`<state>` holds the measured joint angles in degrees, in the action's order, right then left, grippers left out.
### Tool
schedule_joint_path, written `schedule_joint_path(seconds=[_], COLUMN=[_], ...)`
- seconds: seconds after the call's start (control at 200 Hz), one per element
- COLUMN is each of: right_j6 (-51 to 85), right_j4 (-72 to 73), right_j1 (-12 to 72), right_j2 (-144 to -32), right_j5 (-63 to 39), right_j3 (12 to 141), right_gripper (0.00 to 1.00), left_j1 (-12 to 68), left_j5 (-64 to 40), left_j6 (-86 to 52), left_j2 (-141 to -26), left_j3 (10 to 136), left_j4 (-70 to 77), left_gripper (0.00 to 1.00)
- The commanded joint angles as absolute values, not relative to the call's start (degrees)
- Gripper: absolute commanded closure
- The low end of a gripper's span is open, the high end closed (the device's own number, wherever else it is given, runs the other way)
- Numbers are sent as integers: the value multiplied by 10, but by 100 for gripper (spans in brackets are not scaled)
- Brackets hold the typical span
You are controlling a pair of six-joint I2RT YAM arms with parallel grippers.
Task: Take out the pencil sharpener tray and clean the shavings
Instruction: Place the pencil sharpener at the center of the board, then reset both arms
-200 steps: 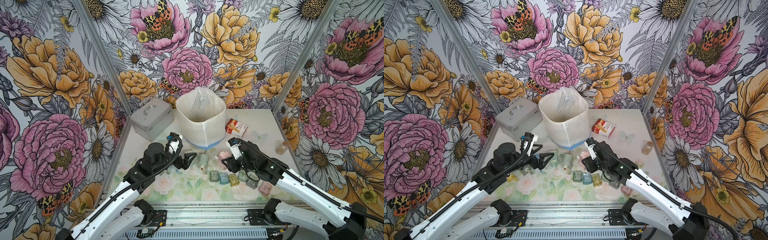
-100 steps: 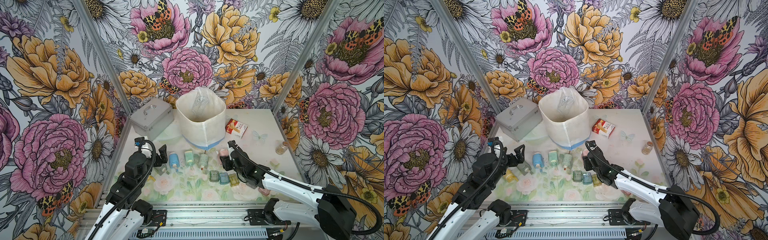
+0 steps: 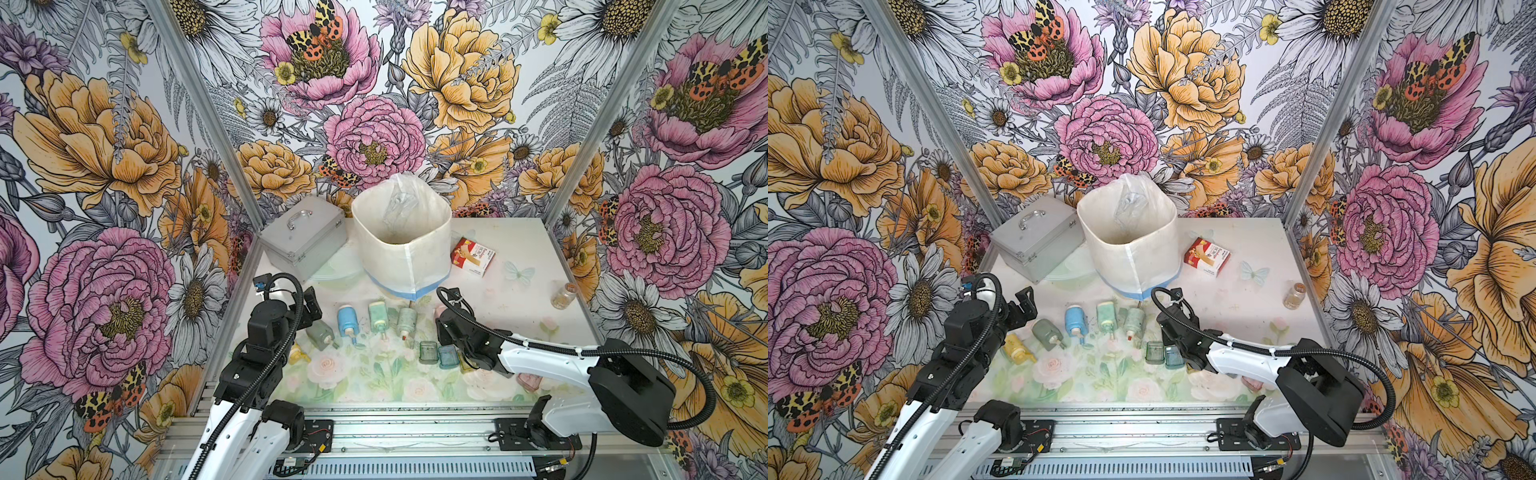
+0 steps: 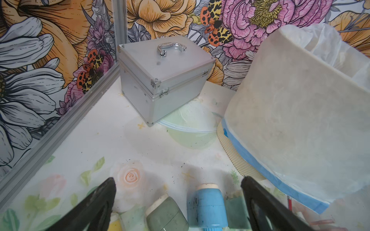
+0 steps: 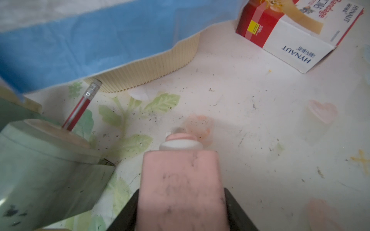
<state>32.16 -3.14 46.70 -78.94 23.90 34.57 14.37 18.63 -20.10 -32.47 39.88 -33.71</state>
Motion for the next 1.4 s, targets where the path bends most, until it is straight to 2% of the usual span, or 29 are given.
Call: schedule_joint_path(seconds=[0.0, 0.225, 0.606, 0.791, 0.941, 1.121, 1.271, 1.396], right_j6=[339, 337, 290, 251, 228, 197, 186, 180], right_j4=[-38, -68, -101, -100, -92, -6, 91, 108], right_j1=[469, 469, 458, 388, 294, 202, 151, 126], right_j2=[-783, -755, -680, -622, -572, -517, -526, -559], right_j5=[268, 283, 317, 349, 363, 363, 372, 384], right_j3=[381, 390, 400, 378, 355, 302, 251, 251], right_gripper=[45, 24, 18, 13, 10, 9, 8, 8], left_j1=[131, 115, 104, 99, 84, 45, -23, -37], left_j5=[186, 174, 189, 205, 217, 205, 147, 148], left_j6=[-180, -182, -171, -160, -135, -66, -80, -61], left_j2=[-340, -387, -416, -427, -456, -490, -534, -580], left_j3=[425, 440, 407, 355, 325, 320, 308, 303], left_j4=[-336, -319, -242, -153, -69, -3, 50, 90], left_gripper=[1, 1, 1, 1, 1, 1, 1, 1])
